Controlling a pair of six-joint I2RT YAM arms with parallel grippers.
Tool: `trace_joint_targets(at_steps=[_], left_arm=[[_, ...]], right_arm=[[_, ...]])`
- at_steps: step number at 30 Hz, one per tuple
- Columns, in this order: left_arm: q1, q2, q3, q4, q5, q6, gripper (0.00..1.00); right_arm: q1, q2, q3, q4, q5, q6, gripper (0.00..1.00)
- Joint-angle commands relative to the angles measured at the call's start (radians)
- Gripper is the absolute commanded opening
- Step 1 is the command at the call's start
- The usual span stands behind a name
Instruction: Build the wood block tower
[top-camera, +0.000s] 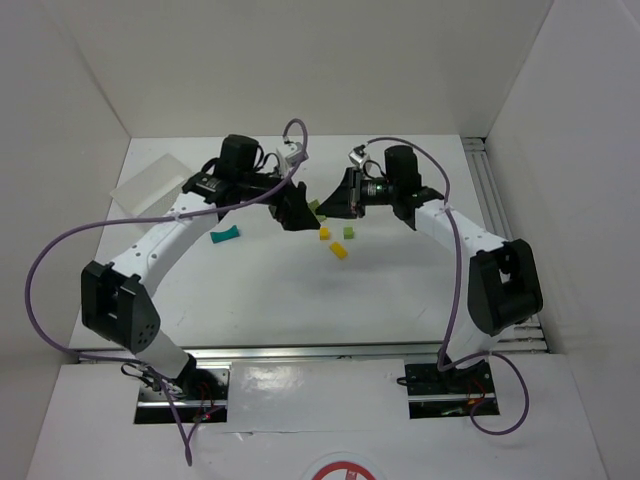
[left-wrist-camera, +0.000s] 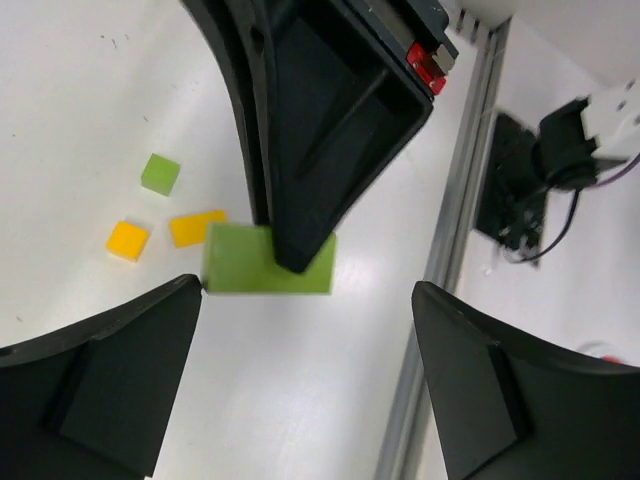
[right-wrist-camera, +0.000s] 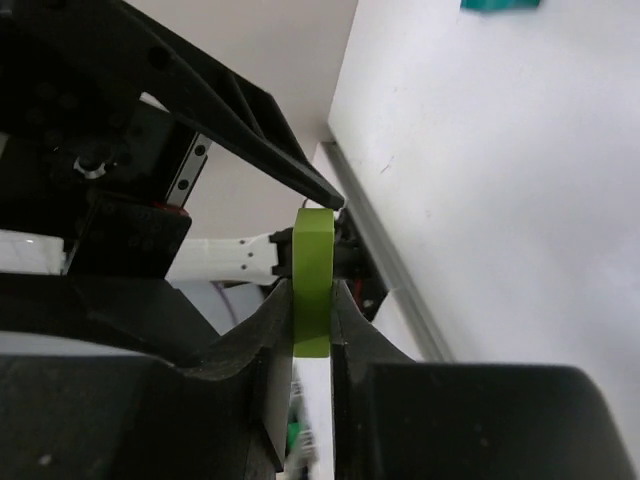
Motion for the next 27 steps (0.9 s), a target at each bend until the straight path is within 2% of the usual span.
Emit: trace_joint_targets(at_steps=[1,3,4,6,7,8,9,10,11,13,16,17,19,20,23,25,27], left_arm=[[0.060,-0.093,-0.018,0.002,0.055,-0.093,1.00],[0.116,-0.143,-0.085,0.083,0.055,-0.171,1.00],[0.135,-0.155,-0.112,0.117,0.093,-0.268,1.00],[0.187,-0.180,-0.211,0.285,0.149,-0.407,0.96],[0.198,-0.180,-0.251,0.363,0.185,-0.584,0.94],[0.198,-0.180,-0.303,0.470,0.241,-0.695,0.89],[0.198,-0.180,-0.404,0.719,0.277,-0.796,0.81],[0.198,-0.169,-0.452,0.848,0.295,-0.991,0.78],[0.186,-0.169,-0.492,0.966,0.296,-1.075,0.76],[0.162,-0.139,-0.552,1.213,0.296,-1.256,0.77],[0.146,-0.081,-0.561,1.358,0.282,-1.367,0.76],[0.132,-0.052,-0.561,1.480,0.282,-1.431,0.76],[0.123,-0.024,-0.561,1.591,0.282,-1.489,0.75],[0.123,-0.007,-0.561,1.678,0.282,-1.530,0.73],[0.112,0.056,-0.561,1.798,0.291,-1.616,0.68],[0.112,0.093,-0.543,1.940,0.291,-1.673,0.61],[0.103,0.142,-0.525,1.979,0.306,-1.708,0.60]], right_arm=[[-0.016,-0.047,0.115,-0.122,0.058,-0.220,0.02],[-0.026,-0.072,0.116,-0.145,0.087,-0.262,0.02],[-0.026,-0.081,0.116,-0.145,0.103,-0.302,0.02],[-0.035,-0.112,0.096,-0.154,0.124,-0.339,0.02],[-0.036,-0.126,0.065,-0.113,0.135,-0.355,0.02],[-0.036,-0.142,0.048,-0.094,0.144,-0.355,0.02],[-0.036,-0.159,0.030,-0.074,0.154,-0.365,0.02],[-0.036,-0.191,-0.001,-0.030,0.154,-0.365,0.02],[-0.036,-0.204,-0.001,-0.019,0.154,-0.365,0.02],[-0.036,-0.218,-0.010,-0.028,0.164,-0.390,0.02],[-0.036,-0.218,-0.010,-0.039,0.143,-0.416,0.02],[-0.036,-0.218,-0.010,-0.039,0.131,-0.416,0.02],[-0.036,-0.218,-0.010,-0.039,0.108,-0.416,0.02],[-0.036,-0.218,-0.010,-0.030,0.086,-0.416,0.02],[-0.036,-0.218,-0.010,-0.021,0.056,-0.407,0.02],[-0.036,-0.218,-0.010,-0.021,0.029,-0.407,0.02],[-0.036,-0.209,-0.001,-0.030,0.000,-0.416,0.02]])
